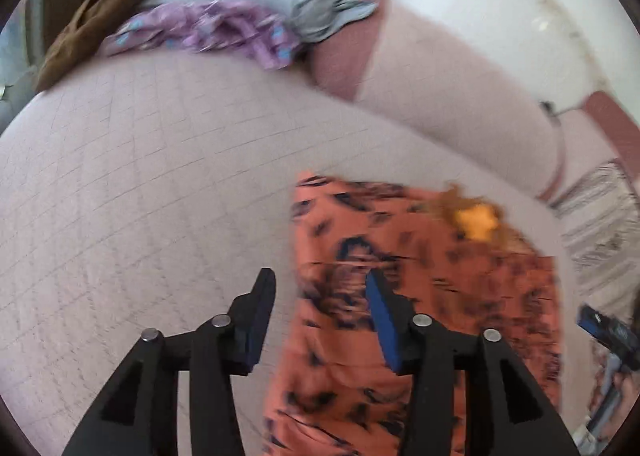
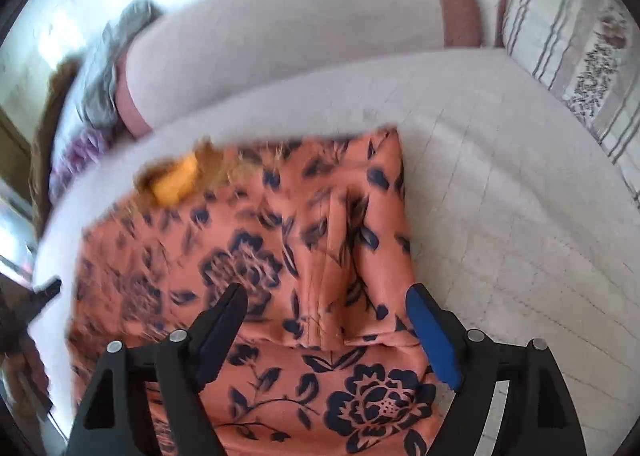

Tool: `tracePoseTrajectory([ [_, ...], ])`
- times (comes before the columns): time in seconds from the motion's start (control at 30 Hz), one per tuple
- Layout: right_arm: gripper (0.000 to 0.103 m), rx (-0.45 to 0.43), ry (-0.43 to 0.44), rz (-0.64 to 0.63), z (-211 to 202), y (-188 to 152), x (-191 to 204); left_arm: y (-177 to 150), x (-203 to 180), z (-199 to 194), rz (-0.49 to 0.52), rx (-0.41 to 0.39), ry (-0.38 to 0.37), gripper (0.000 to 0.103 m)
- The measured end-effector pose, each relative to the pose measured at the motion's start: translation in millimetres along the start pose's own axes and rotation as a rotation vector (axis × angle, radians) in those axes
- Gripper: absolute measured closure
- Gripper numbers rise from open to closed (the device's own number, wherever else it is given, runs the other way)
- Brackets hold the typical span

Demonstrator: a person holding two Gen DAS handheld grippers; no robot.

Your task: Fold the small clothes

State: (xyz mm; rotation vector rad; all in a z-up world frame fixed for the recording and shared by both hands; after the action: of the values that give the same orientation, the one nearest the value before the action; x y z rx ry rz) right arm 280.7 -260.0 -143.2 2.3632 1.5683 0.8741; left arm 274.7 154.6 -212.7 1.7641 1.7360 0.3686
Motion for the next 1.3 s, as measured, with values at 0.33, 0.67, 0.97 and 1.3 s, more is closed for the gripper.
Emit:
tracePoseTrajectory([
  [0.33, 0.017, 0.208, 0.345, 0.295, 68.7, -23.5, 17.1, -37.9, -26.1, 38.6, 0.180, 0.163, 0.142, 0.028],
  [0.67, 0.016, 0.193, 0.220, 0.172, -40.8, -71.4, -69.3, -129.5, 3.4, -85.4, 0.053, 0.141, -0.021, 0.021],
  [0.97, 0.016, 0.374, 0.326, 0.360, -80.3, -196.7, -138.6, -221.5, 6.7, -122.6, -0.036, 0.195, -0.024, 0.021],
  [1.3, 0.016, 0.437, 0.362, 0.329, -79.6, -226.5, -129.7, -253.8, -8.0, -131.3, -0.038, 0.251, 0.027, 0.022],
])
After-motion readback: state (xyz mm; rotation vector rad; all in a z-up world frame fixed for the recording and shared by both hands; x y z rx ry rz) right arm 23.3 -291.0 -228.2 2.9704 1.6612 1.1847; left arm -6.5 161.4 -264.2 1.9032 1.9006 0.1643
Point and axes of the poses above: each gripper's, at about its wrist camera, not at the fingertips, and z roughly the way its jaws point, x to its left, y to its top, the point moved 9 cm from there along z, roughly the way its jaws point, and after that the axes turned 10 degrees about z, right-handed, at the moved point
